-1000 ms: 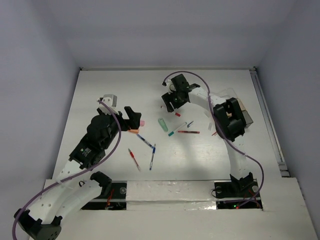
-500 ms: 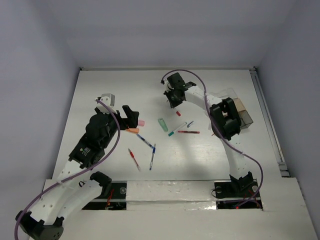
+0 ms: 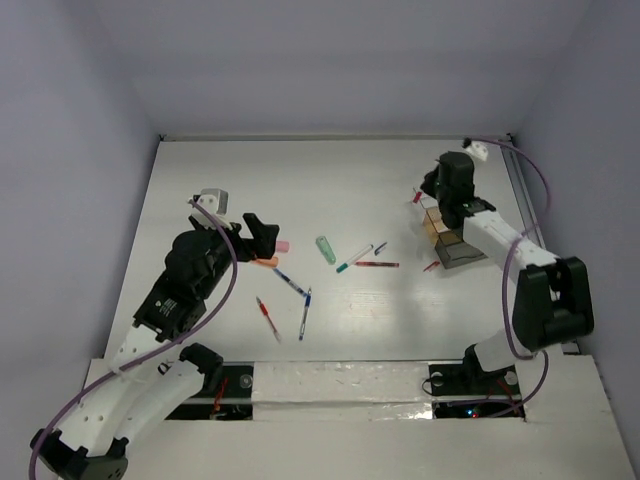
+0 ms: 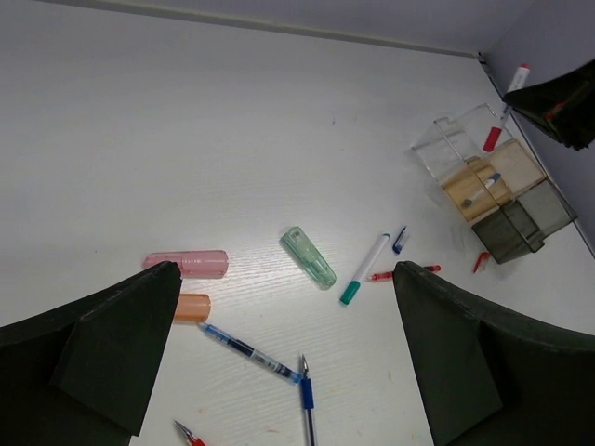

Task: Sort the stationery into containers
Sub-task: Place the pen in the storage box.

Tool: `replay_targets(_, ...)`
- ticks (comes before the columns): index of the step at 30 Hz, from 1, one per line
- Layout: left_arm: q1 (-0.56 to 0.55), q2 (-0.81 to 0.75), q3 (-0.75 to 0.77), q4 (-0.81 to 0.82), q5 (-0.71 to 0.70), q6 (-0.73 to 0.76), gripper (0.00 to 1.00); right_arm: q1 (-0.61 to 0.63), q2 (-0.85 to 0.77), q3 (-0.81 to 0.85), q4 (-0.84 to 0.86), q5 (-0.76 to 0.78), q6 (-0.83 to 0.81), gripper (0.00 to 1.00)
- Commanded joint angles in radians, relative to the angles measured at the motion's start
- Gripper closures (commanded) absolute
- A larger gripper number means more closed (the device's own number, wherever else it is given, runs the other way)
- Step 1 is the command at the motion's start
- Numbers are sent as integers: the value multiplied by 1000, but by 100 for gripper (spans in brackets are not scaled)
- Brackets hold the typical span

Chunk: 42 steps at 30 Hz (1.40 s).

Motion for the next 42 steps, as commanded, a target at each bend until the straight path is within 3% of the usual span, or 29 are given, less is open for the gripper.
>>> replay_targets(1, -12, -17, 6, 44, 0, 16, 2, -44, -104, -161, 142, 151, 227, 100)
replay_targets(8, -30, -22, 8, 45, 8, 22, 2, -118, -162, -250, 65, 323, 365, 100)
replay_targets(22, -49, -16, 9, 41, -8, 31, 2, -151, -115, -270, 2, 392, 425, 99)
replay_targets(24, -49, -17, 9, 39, -8, 30, 2, -151, -109, -270, 1, 386, 425, 90)
replay_targets(25, -49, -18, 9, 41, -6, 30, 2, -151, -104, -270, 1, 383, 422, 76)
replay_targets(28, -49, -18, 8, 42, -3, 30, 1, -151, -110, -259, -13, 371, 403, 55)
replay_targets(31, -49, -18, 8, 42, -4, 30, 1, -151, -136, -254, -5, 354, 345, 43)
replay_targets(35, -49, -14, 6, 42, -3, 31, 1, -151, -165, -219, -1, 256, 203, 37)
replay_targets(38, -49, -11, 8, 39, -11, 33, 1, -142, -194, -184, -16, 76, 67, 36)
replay_targets(42, -49, -10, 12, 36, -41, 44, 1, -49, -251, -139, -112, -52, -92, 35)
